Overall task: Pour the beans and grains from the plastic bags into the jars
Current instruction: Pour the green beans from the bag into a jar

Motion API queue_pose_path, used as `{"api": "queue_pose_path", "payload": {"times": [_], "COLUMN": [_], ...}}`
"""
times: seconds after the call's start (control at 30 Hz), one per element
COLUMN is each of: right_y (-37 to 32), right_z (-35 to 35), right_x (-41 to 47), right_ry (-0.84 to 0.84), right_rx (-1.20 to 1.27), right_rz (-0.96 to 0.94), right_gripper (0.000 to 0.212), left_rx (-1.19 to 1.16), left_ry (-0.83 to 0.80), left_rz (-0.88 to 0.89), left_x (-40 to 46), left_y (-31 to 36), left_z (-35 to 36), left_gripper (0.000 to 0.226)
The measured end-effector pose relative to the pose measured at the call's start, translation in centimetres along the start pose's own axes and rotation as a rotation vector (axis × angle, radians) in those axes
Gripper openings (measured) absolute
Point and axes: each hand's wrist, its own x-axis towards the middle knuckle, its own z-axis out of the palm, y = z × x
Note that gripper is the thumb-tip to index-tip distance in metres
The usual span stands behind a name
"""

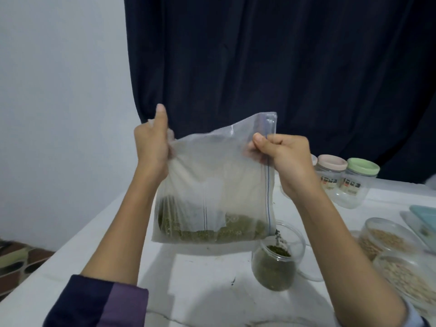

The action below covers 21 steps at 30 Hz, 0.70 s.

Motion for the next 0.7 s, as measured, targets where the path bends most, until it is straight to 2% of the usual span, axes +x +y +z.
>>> {"api": "queue_pose_path", "payload": {"times": [0.13,0.27,0.4,0.7], "right_y": [-0.39,-0.26,-0.54,-0.45], "right_z": [-0.37,-0.06,-0.53,-0.75], "right_x": [-0.14,-0.41,-0.34,-0.4], "right_ry": [-0.006,-0.015,0.0,-0.006], "right_rx": [-0.006,-0.009,0.017,0.01], "right_rz": [-0.01,-0.02,-0.028,-0.038], "right_gripper": [0.019,0.02,0.018,0.02], "left_rx": [-0.013,-0.001,-0.006,0.015], "left_ry": [0.119,0.031,0.109,0.075], "left_rz": [-0.04,0.011,-0.022,0.019], "left_x": [0.66,0.04,0.63,0.4], "left_y": [0.26,0.61,0.69,0.85], "left_z": [-0.61,0.13,-0.62,-0.19], "left_gripper": [0.049,0.049,0.05,0.05]}}
